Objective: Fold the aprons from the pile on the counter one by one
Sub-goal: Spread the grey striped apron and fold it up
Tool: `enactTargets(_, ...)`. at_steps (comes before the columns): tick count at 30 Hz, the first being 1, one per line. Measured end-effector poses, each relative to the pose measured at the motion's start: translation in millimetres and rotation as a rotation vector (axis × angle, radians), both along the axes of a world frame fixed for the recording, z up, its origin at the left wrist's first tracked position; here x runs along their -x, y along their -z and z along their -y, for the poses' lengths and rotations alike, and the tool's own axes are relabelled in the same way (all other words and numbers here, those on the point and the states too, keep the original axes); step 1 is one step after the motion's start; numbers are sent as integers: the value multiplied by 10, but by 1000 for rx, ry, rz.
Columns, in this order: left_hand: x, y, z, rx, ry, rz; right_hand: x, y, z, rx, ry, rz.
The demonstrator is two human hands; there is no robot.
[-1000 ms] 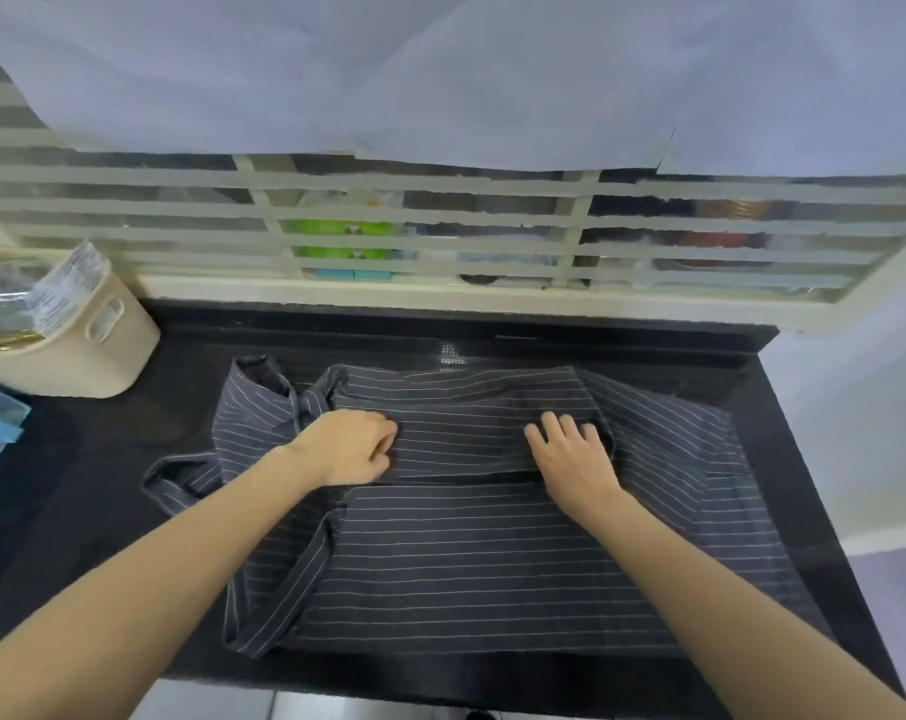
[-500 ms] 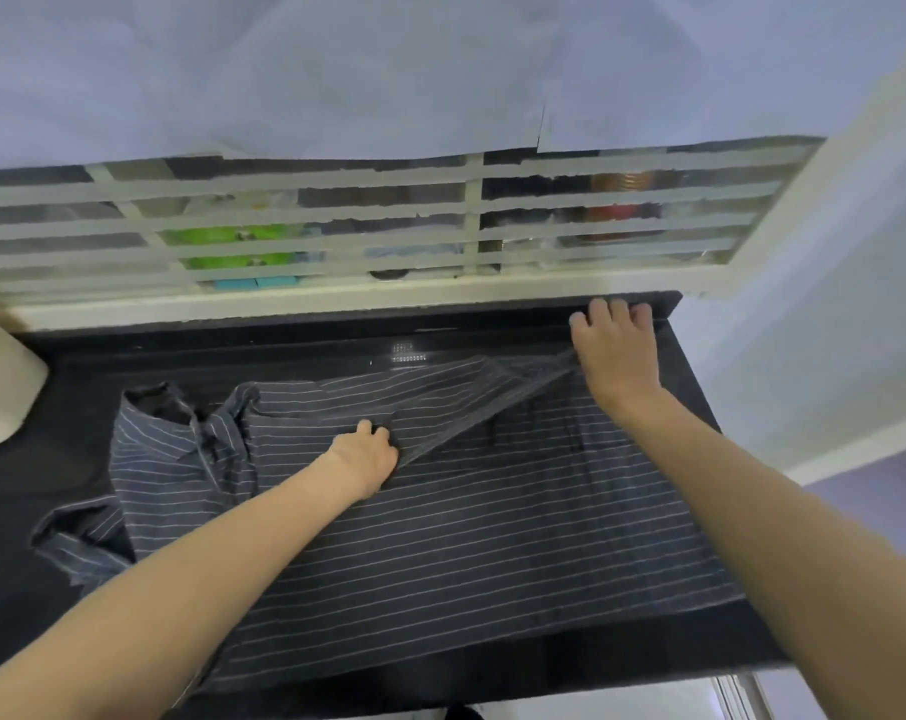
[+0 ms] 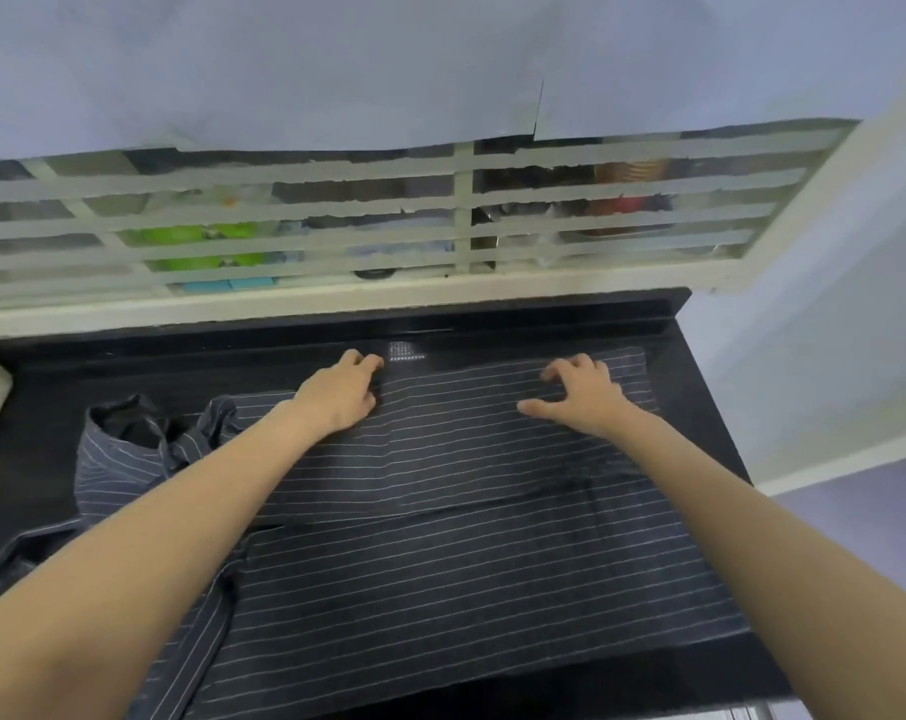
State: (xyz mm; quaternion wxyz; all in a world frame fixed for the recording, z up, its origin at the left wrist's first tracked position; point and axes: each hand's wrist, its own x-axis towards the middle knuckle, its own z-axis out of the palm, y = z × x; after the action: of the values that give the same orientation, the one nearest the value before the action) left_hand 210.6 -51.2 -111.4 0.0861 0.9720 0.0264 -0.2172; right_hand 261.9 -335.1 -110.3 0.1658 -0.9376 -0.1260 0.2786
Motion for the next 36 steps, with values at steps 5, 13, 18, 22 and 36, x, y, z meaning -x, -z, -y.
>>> enactTargets(5, -42, 222, -33, -143, 49, -119, -34, 218, -324, 269, -207, -32)
enactTargets(13, 219, 16, -888, -640, 37, -8, -221, 88, -689, 581, -151, -167)
enactTargets(18, 623, -114, -1517, -436, -155, 128, -242, 138, -946, 679, -47, -136)
enactTargets(22, 942, -132, -1603, -10, -203, 22, 132, -95, -1708, 376, -394, 220)
enactTargets(36, 1364, -125, -1647, -246, -107, 350, 1250, -182, -3133, -691, 106, -642)
